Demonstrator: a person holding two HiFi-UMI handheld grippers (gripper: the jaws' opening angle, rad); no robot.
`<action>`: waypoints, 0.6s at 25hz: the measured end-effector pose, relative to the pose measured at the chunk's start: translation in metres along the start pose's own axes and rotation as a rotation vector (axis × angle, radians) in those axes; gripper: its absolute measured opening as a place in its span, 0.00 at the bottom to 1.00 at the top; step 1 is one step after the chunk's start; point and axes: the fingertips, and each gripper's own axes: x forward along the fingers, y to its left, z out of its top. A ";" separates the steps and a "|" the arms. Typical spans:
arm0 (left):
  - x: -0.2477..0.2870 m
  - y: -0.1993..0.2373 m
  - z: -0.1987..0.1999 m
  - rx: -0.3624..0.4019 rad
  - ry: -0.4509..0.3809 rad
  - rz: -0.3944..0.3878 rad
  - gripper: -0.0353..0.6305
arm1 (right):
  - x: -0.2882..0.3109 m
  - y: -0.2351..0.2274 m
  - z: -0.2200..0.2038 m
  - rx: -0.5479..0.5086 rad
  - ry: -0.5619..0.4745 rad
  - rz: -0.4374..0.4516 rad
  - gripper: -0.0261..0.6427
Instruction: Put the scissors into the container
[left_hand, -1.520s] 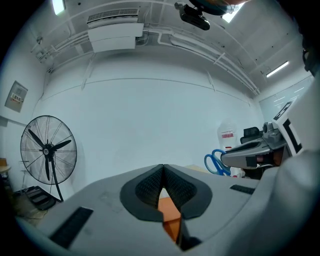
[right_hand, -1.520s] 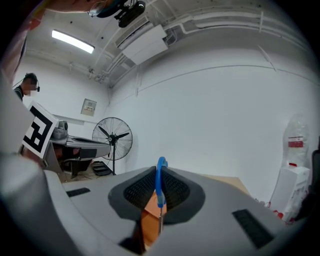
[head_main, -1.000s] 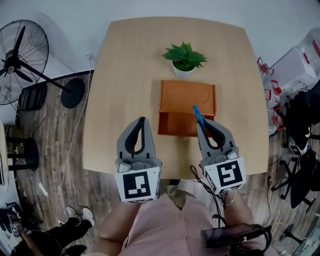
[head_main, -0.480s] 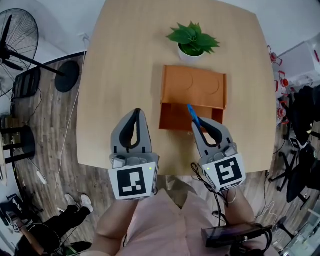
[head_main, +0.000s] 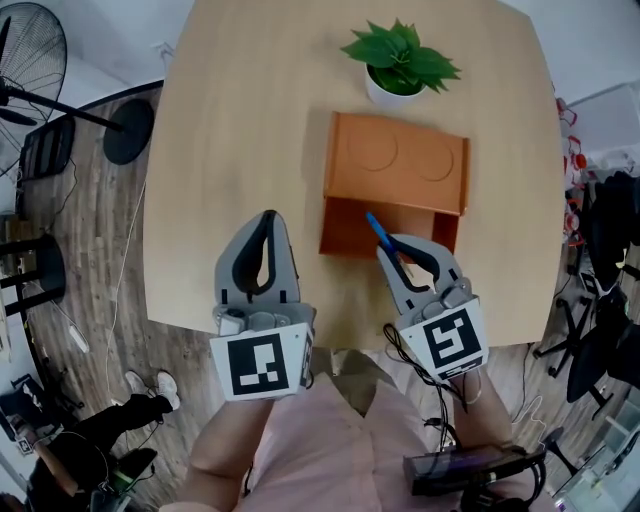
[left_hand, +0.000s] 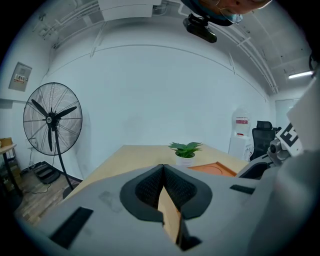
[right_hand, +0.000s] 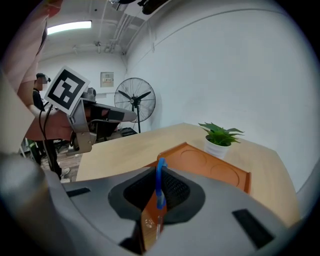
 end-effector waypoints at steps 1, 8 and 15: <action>0.001 0.002 -0.001 0.000 0.002 0.003 0.06 | 0.002 0.001 -0.001 -0.015 0.018 0.020 0.09; 0.009 0.012 -0.004 -0.013 0.019 0.026 0.06 | 0.016 0.014 -0.008 -0.135 0.118 0.150 0.09; 0.016 0.024 -0.002 -0.012 0.024 0.045 0.06 | 0.024 0.015 0.001 -0.168 0.137 0.209 0.09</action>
